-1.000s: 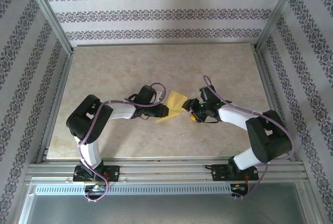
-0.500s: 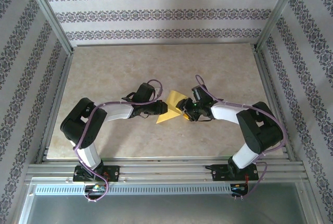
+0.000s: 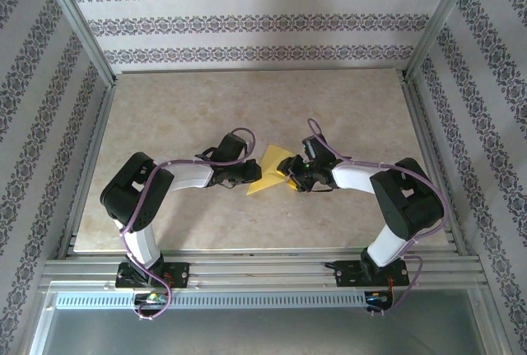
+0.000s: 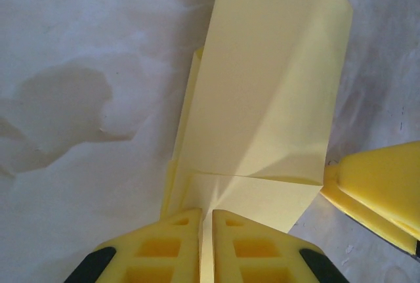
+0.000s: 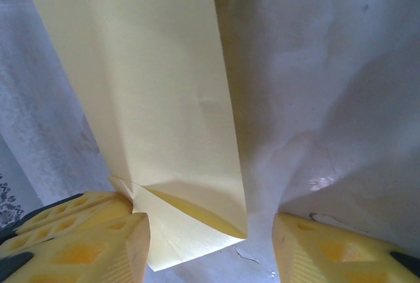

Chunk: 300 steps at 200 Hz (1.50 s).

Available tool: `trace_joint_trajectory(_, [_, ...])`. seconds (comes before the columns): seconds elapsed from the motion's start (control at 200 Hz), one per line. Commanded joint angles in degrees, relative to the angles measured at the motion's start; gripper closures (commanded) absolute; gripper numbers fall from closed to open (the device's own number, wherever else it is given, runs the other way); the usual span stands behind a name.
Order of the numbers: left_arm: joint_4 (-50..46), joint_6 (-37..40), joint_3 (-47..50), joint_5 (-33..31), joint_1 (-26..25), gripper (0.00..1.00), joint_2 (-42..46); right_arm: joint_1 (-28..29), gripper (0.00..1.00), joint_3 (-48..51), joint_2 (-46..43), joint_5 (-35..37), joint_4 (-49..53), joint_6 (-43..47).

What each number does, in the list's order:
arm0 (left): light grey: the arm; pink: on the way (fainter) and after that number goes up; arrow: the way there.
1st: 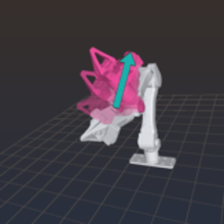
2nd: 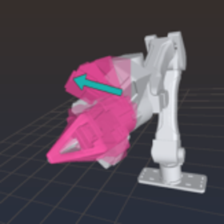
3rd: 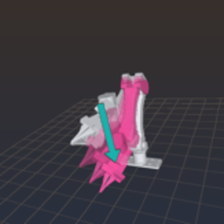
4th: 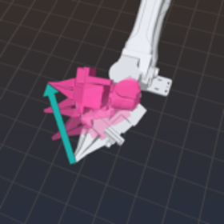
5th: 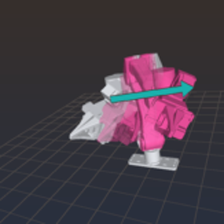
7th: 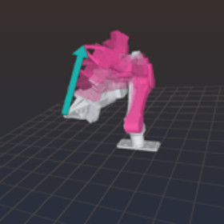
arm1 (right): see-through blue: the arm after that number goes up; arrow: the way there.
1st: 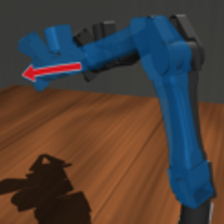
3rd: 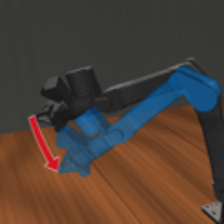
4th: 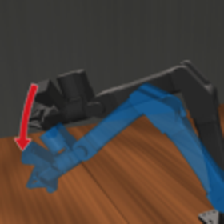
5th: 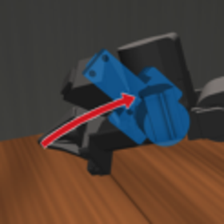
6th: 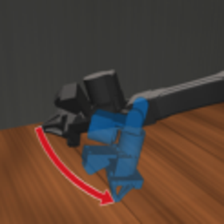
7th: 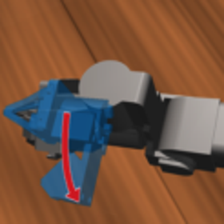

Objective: Fold a paper plane with a square sheet of paper (pick it up from the middle)
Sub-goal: Fold the wing for the fifth time at the center of the table.

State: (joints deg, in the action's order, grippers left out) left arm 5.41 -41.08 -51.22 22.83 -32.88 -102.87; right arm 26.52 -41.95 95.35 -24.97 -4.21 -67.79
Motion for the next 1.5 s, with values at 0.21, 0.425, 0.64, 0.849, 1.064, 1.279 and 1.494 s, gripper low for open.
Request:
trace_joint_trajectory(0.21, [-1.8,-5.9,1.2,-1.0,0.6,0.86,-1.4,1.6,0.5,0.6,3.1,-3.3,-8.8,-2.1])
trace_joint_trajectory(0.425, [-2.7,-6.1,0.6,-0.9,0.7,0.86,-2.4,1.7,0.57,1.1,3.2,-3.6,-10.2,-2.1])
trace_joint_trajectory(0.64, [-3.4,-5.7,0.3,-0.9,0.7,0.86,-2.3,1.9,0.61,2.0,1.2,-3.4,-10.8,-1.9])
trace_joint_trajectory(0.849, [-3.8,-4.8,0.3,-1.0,0.7,0.86,-1.8,2.0,0.73,1.8,1.4,-3.5,-10.6,-2.6])
trace_joint_trajectory(1.064, [-4.3,-4.0,0.2,-1.4,0.7,0.85,-1.2,2.0,0.74,2.8,-0.5,-1.6,-9.0,-4.1])
trace_joint_trajectory(1.279, [-4.7,-3.2,0.0,-1.4,0.7,0.84,-0.8,2.0,0.81,2.7,-0.7,-0.9,-9.1,-5.2])
trace_joint_trajectory(1.494, [-6.9,1.5,-0.9,-2.9,0.6,0.75,3.2,2.2,0.97,1.4,0.1,-0.5,-6.3,-4.7])
